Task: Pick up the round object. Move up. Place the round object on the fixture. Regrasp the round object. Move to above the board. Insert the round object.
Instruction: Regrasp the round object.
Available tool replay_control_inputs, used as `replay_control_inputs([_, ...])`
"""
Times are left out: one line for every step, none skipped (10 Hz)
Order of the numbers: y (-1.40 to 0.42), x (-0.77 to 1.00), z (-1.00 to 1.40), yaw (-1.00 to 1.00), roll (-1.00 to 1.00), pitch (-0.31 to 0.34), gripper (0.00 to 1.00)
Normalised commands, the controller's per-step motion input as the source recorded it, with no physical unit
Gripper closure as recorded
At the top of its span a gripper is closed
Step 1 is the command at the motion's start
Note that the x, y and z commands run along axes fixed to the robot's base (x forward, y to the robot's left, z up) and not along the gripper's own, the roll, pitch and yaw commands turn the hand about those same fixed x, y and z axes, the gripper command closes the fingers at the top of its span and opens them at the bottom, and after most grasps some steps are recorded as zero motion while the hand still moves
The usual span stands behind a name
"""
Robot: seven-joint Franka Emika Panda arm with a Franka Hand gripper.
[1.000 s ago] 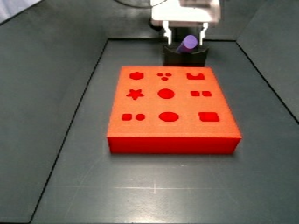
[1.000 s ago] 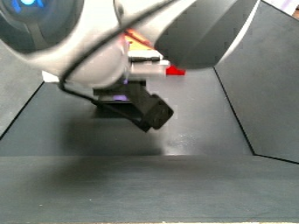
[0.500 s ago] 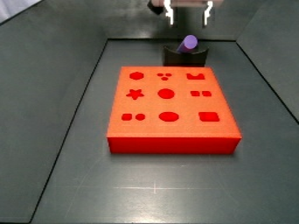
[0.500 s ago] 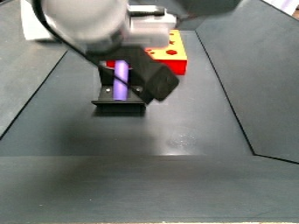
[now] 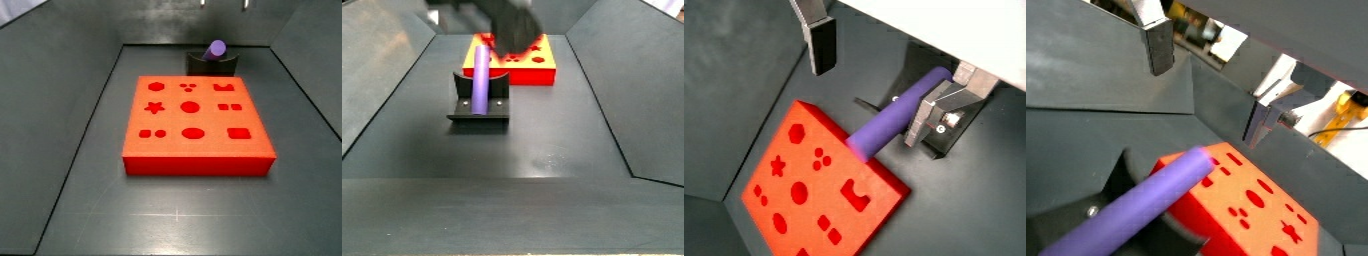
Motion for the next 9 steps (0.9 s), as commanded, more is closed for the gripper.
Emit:
replay_control_inputs([-1.0, -0.06, 0.72, 0.01, 1.0, 0.027, 0.0])
replay_control_inputs([-1.0, -0.06, 0.6, 0.01, 1.0, 0.023, 0.0])
replay_control_inputs([-0.89, -0.06, 0.38, 0.01, 1.0, 0.02, 0.0])
replay_control_inputs([-0.69, -0.04, 0.23, 0.01, 1.0, 0.017, 0.0])
replay_control_inputs([-0.49, -0.04, 0.14, 0.01, 1.0, 0.014, 0.0])
replay_control_inputs([-0.28, -0.04, 0.08, 0.01, 1.0, 0.01, 0.0])
replay_control_inputs([-0.06, -0.04, 0.05, 0.01, 1.0, 0.004, 0.0])
replay_control_inputs([-0.04, -0.03, 0.03, 0.01, 1.0, 0.001, 0.0])
replay_control_inputs([-0.04, -0.03, 0.02, 0.01, 1.0, -0.002, 0.0])
